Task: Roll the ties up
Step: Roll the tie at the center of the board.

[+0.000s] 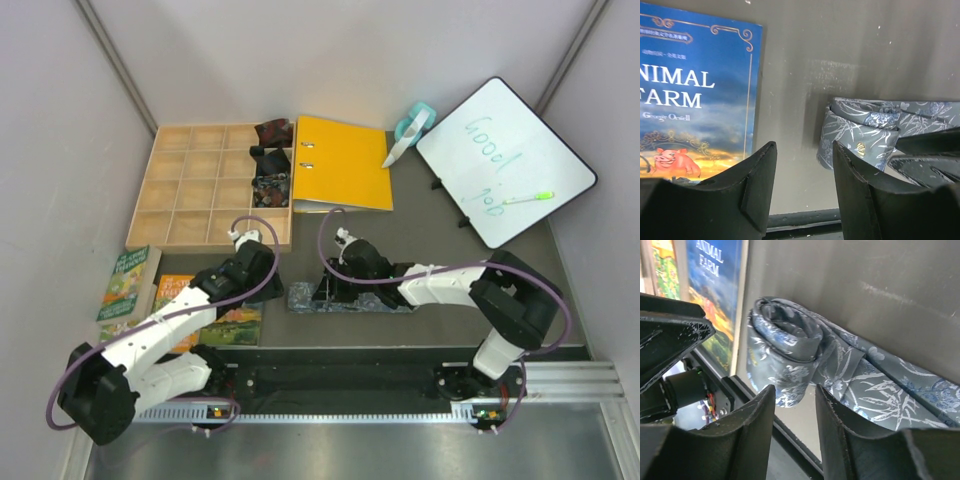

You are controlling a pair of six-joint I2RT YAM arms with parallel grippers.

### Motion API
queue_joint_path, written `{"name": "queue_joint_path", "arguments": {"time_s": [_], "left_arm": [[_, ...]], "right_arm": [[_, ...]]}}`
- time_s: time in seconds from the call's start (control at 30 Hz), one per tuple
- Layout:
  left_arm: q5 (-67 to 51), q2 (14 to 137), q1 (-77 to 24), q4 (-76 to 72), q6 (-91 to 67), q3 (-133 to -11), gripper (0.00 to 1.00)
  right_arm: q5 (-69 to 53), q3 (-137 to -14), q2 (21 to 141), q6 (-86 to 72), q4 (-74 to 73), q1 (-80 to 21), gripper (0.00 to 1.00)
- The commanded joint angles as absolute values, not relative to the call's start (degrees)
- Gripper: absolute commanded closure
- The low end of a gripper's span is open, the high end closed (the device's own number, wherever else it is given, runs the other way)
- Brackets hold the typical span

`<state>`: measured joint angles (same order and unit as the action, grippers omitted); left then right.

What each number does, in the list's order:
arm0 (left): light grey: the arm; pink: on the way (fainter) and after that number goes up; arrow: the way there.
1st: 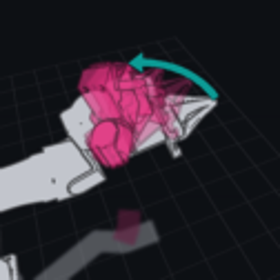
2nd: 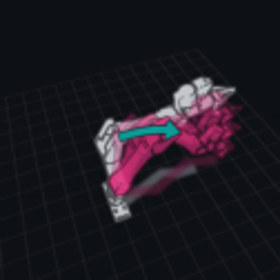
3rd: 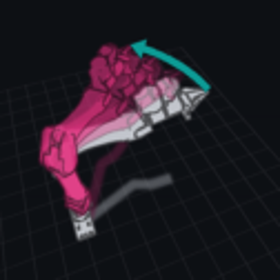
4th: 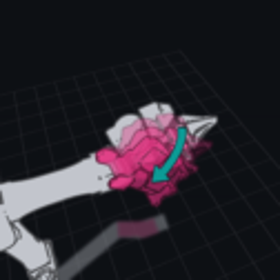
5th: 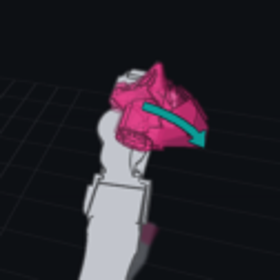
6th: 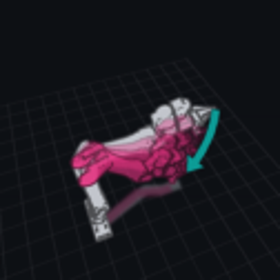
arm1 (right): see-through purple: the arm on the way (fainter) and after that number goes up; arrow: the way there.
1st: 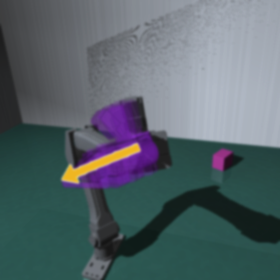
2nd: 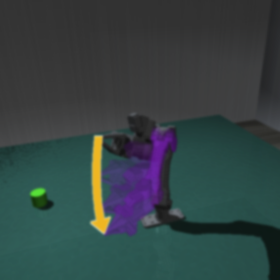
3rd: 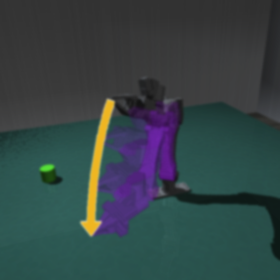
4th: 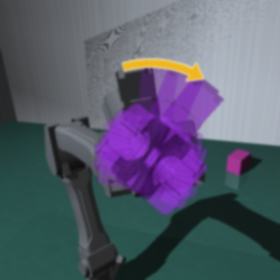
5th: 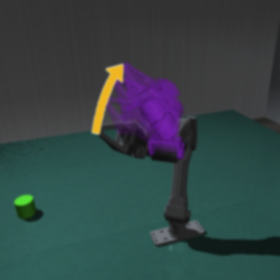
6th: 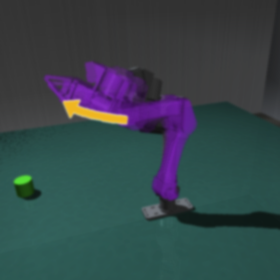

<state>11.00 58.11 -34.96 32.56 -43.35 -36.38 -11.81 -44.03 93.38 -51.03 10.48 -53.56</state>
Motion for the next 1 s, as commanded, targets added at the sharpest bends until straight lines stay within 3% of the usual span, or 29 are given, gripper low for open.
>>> {"name": "queue_joint_path", "arguments": {"time_s": [0.0, 0.6, 0.97], "left_arm": [[8.4, 57.2, -34.7, 27.7, -42.9, -34.8, 0.47], [0.8, 59.1, -34.7, 18.0, -41.5, -30.8, 0.46], [-1.9, 63.0, -34.7, 12.8, -40.8, -29.4, 0.45]], "right_arm": [[-11.4, -47.3, 94.9, -49.8, 12.7, -54.4, 0.63], [-6.0, -47.0, 97.5, -48.3, 8.2, -54.4, 0.75], [-5.6, -47.1, 99.3, -47.6, 8.3, -54.5, 0.76]]}}
